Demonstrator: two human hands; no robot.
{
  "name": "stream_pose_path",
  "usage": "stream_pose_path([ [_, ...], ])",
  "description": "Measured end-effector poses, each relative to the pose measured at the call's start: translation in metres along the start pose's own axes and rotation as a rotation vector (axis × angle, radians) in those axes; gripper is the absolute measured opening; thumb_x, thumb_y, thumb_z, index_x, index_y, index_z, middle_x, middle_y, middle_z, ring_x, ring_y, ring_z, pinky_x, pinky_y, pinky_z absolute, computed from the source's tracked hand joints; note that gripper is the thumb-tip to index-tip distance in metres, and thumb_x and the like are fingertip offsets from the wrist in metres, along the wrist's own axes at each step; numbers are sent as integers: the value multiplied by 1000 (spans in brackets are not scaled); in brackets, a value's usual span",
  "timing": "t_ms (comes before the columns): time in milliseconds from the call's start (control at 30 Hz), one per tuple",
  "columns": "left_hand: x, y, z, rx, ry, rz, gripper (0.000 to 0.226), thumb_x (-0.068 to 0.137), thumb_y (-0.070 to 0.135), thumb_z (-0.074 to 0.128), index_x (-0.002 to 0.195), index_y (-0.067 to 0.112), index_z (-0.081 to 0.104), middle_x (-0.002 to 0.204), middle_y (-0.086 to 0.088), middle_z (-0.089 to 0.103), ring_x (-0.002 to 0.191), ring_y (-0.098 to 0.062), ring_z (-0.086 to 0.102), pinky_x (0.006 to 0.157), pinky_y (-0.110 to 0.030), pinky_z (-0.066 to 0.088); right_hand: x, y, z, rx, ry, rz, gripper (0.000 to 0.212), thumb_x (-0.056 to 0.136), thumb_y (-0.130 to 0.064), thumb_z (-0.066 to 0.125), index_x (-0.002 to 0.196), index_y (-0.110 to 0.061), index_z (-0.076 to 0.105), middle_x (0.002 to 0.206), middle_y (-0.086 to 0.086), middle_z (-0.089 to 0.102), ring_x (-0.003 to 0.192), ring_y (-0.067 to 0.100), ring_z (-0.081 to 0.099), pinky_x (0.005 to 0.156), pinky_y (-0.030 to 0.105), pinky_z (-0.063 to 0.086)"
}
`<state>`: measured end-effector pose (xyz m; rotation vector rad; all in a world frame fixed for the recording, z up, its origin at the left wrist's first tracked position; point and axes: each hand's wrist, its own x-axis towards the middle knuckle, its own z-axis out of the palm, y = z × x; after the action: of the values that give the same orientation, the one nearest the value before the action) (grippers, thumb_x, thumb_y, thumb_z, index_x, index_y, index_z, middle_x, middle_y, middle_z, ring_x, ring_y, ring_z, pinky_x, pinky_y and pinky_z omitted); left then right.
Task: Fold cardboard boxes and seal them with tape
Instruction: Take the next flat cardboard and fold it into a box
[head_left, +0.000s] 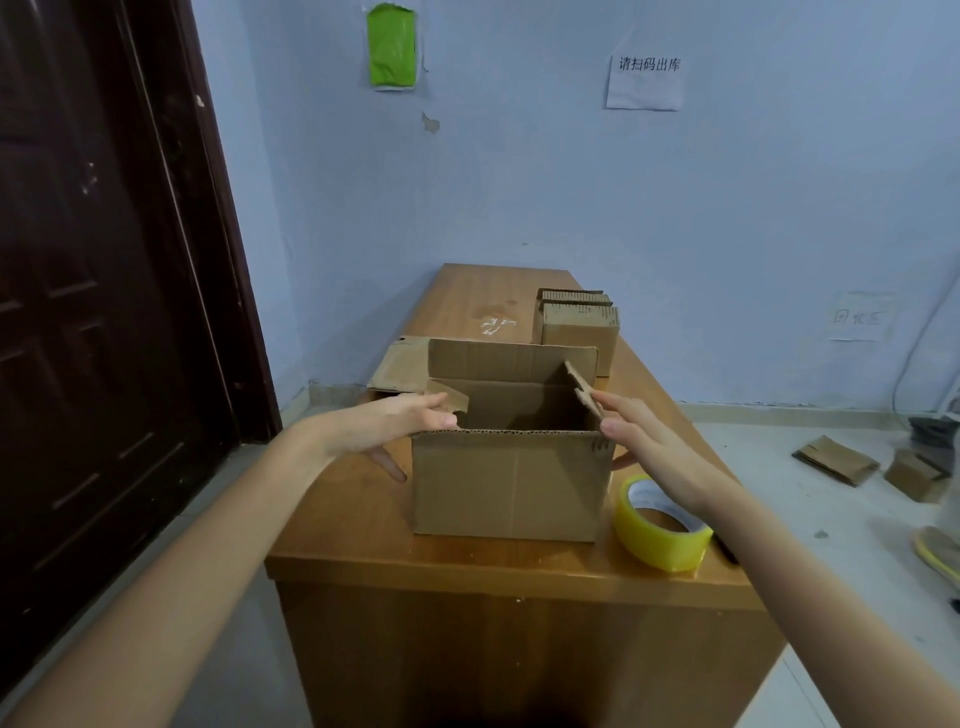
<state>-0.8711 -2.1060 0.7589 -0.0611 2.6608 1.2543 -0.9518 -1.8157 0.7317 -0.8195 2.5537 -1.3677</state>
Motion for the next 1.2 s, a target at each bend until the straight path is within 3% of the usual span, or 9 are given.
stream_pose_path([
  [100,0,-3,1,47,6,19,84,80,56,56,150,36,15,158,6,10,137,-22,31,84,-33,56,-3,3,-3,-35,-63,-5,68,86,-57,48,145,-29,30,144,-10,27,118,9,41,77,14,45],
  [367,4,-12,-5,53,-100,106,131,32,87,65,144,45,13,154,8,16,134,-21,35,86,-33,56,6,-1,-23,-340,-237,-92,128,38,-95,53,146,-29,27,139,-26,10,126,7,29,89,16,44],
  [433,2,-18,-8,-62,-143,155,125,35,85,68,142,46,18,151,12,21,135,-18,34,90,-35,54,9,0,-25,-352,-235,-80,118,45,-89,58,143,-29,32,143,-22,15,128,8,32,99,26,44],
  [567,-1,-23,-13,-273,-163,163,96,53,78,69,134,32,44,135,10,53,124,-12,51,93,-39,52,8,0,-27,-97,-113,-71,53,73,-66,55,104,-24,65,129,-12,43,115,11,51,93,33,50],
  [700,8,-14,-5,-346,141,62,38,87,44,57,114,19,66,113,0,69,109,-19,63,85,-42,56,16,5,-22,-77,35,-86,36,85,-46,54,101,-17,69,120,-4,50,100,11,59,84,34,56],
  [800,14,-14,0,-381,293,55,29,88,29,64,117,24,66,114,-1,68,99,-19,66,78,-42,58,20,14,-15,-13,100,-84,15,90,-31,60,99,-20,64,123,0,50,91,12,63,79,30,57],
  [933,15,-17,0,-409,284,49,57,84,26,70,133,43,47,134,0,55,110,-22,59,72,-41,59,18,21,-13,39,76,-52,37,90,-35,59,124,-25,50,115,7,62,94,13,66,89,35,54],
  [1033,15,-13,-1,-351,283,54,70,87,22,67,143,43,31,140,-4,50,110,-22,58,72,-44,59,17,16,-16,12,55,-79,53,91,-34,58,139,-28,37,130,1,48,94,11,65,92,34,52],
  [1200,16,-11,-2,-385,251,56,82,88,17,65,146,47,16,144,-7,45,109,-22,58,77,-47,57,17,17,-24,56,5,-49,85,85,-38,61,152,-30,8,118,-6,59,92,11,66,97,35,48],
])
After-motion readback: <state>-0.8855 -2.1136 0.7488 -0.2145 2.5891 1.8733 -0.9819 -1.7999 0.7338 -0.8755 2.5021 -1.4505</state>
